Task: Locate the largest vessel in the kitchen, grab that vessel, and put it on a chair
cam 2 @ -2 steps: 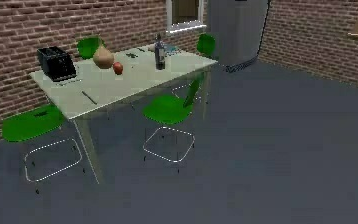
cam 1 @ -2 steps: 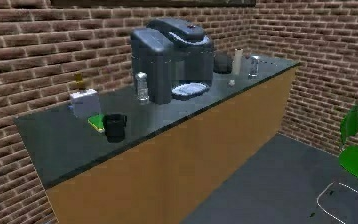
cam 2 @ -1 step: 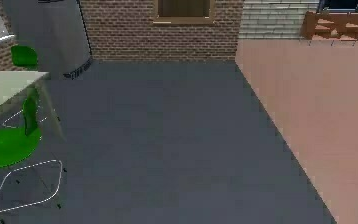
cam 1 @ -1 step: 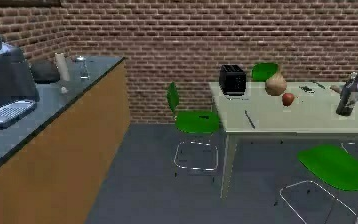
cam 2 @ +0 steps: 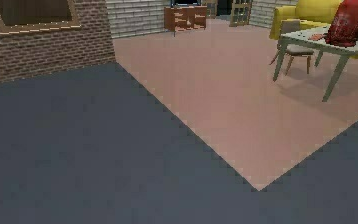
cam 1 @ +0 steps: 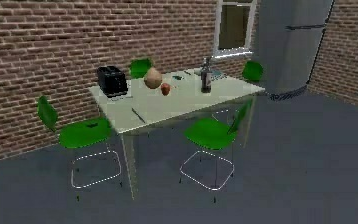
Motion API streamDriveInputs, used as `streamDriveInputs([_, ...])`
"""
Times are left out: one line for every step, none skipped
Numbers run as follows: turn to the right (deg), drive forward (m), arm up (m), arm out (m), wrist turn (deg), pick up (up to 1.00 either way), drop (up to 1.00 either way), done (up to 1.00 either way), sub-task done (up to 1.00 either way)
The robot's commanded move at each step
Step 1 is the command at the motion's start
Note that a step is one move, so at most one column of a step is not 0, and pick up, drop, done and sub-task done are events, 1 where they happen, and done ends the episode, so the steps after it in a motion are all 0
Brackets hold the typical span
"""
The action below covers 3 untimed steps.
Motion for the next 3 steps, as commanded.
streamDriveInputs([0.0, 0.60, 0.00, 0.00, 0.0, 0.00, 0.00, 0.00, 0.00])
streamDriveInputs([-45.0, 0.00, 0.00, 0.00, 0.0, 0.00, 0.00, 0.00, 0.00])
streamDriveInputs([-45.0, 0.00, 0.00, 0.00, 0.0, 0.00, 0.00, 0.00, 0.00])
